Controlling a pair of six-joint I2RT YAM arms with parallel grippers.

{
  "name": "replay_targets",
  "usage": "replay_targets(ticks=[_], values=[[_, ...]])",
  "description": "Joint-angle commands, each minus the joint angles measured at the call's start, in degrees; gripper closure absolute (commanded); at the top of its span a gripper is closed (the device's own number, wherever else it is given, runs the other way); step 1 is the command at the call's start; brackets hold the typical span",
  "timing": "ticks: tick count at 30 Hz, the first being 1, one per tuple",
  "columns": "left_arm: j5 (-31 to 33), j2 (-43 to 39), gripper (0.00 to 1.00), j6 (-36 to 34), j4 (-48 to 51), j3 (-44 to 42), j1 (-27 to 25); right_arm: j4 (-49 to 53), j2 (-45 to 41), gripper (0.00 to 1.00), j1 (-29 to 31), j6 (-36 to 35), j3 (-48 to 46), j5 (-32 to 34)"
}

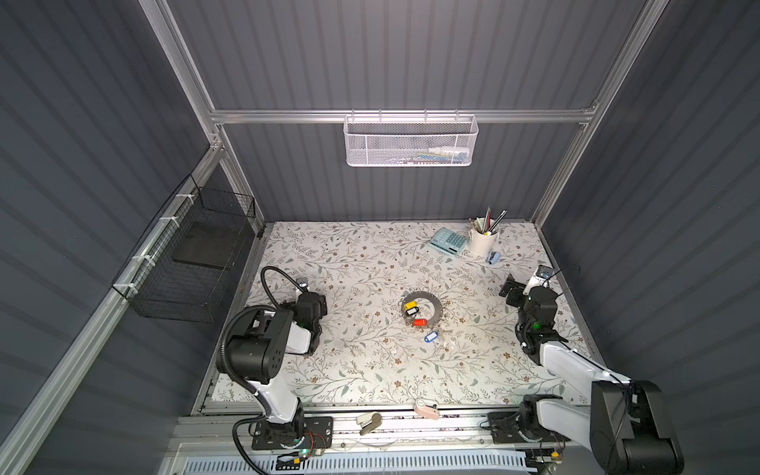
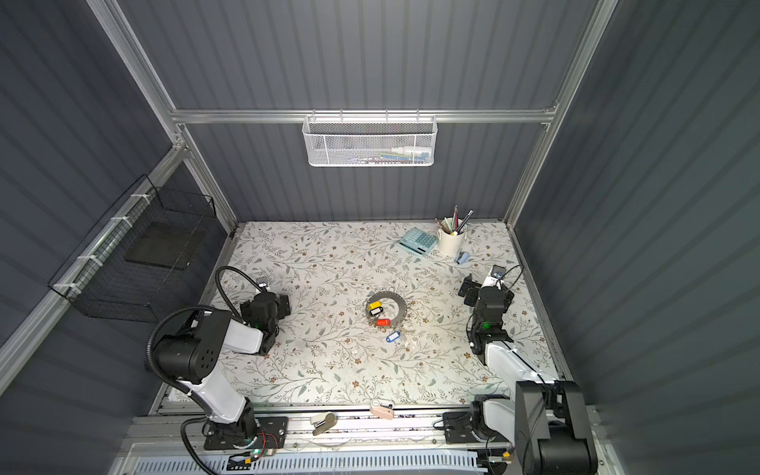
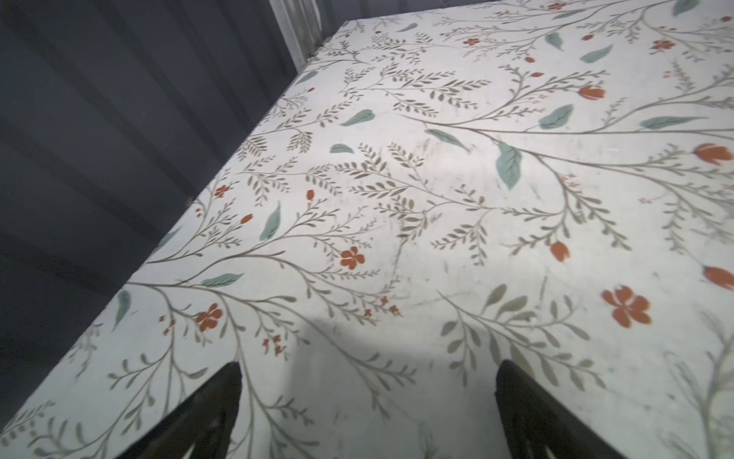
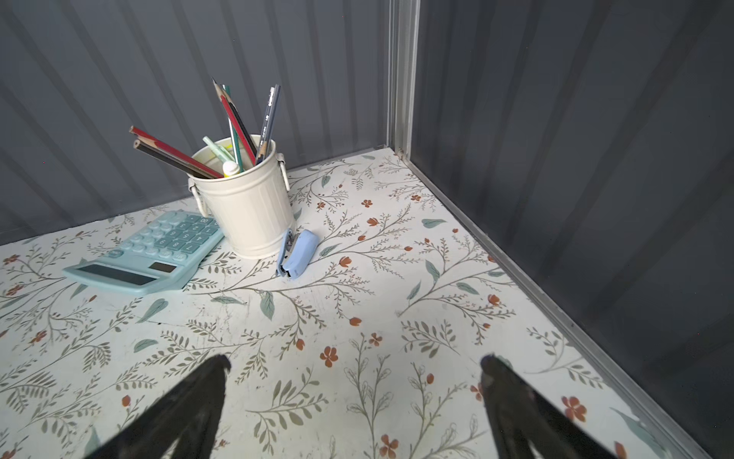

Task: Put the keys on the keyring

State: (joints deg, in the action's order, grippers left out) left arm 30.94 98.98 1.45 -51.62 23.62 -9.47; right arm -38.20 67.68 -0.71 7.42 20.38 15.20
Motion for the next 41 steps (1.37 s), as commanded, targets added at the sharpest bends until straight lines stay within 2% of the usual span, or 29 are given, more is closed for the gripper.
replay_targets(ticks=[1,2,4,5,11,14,16,20,23,25,28,30,32,35,37,41], values=[[-2.18,-0.07,0.00,-1.71,-5.56,1.36,0.25,-4.25,2.64,0.01,-0.77,-3.77,2.26,-5.61],[-2.35,-0.95,0.00,-1.07,-3.07,1.73,0.25,-1.51,2.35,0.01,-1.07,-3.18,3.38,-5.56],[-2.33,0.31,0.00,-1.98,-7.18,1.14,0.33,-4.26,3.11,0.01,-1.87,-3.19,2.87,-8.17],[-2.36,-0.28,0.00,-1.53,-5.31,1.34,0.33,-4.69,3.46,0.01,-2.06,-3.00,3.15,-8.63],[-2.26,-0.33,0.00,-1.48,-5.30,1.34,0.33,4.35,2.10,0.01,-2.03,-2.88,4.34,-11.70],[-2.26,-0.34,0.00,-1.48,-5.44,1.41,0.33,-4.39,4.29,0.01,-1.85,-3.32,0.13,-11.18],[-2.28,-0.30,0.00,-1.50,-5.43,1.34,0.33,-4.65,7.45,0.01,-1.83,-3.73,1.35,-11.46],[-2.22,-0.32,0.00,-1.45,-5.43,1.34,0.33,-12.06,11.17,0.01,-1.93,-4.30,-0.89,-12.71],[-2.27,-0.35,0.00,-1.46,-5.43,1.34,0.33,-23.96,17.02,0.01,-2.52,-3.23,-3.81,-11.31],[-2.31,-0.26,0.00,-1.45,-5.27,1.43,0.33,-16.91,14.62,0.01,-2.60,-2.59,-2.57,-11.18],[-2.37,-0.23,0.00,-1.46,-5.17,1.51,0.33,-20.43,16.70,0.01,-3.32,-2.15,-2.58,-11.68],[-2.34,-0.29,0.00,-1.45,-5.19,1.39,0.33,-16.43,15.48,0.01,-3.33,-2.15,-1.62,-11.76],[-2.36,-0.24,0.00,-1.48,-5.25,1.46,0.33,-20.91,16.20,0.01,-3.33,-2.41,-3.04,-12.04],[-2.59,-0.17,0.00,-1.47,-4.78,1.75,0.33,-20.21,15.92,0.01,-0.82,-5.77,-3.02,-12.73],[-4.62,-0.34,0.00,-1.02,-3.69,2.21,1.28,-22.44,16.00,0.01,-0.61,-6.10,-4.11,-12.45],[-4.50,-0.45,0.00,-1.06,-4.18,1.78,1.38,-21.04,16.01,0.01,-0.78,-6.03,-3.33,-13.18]])
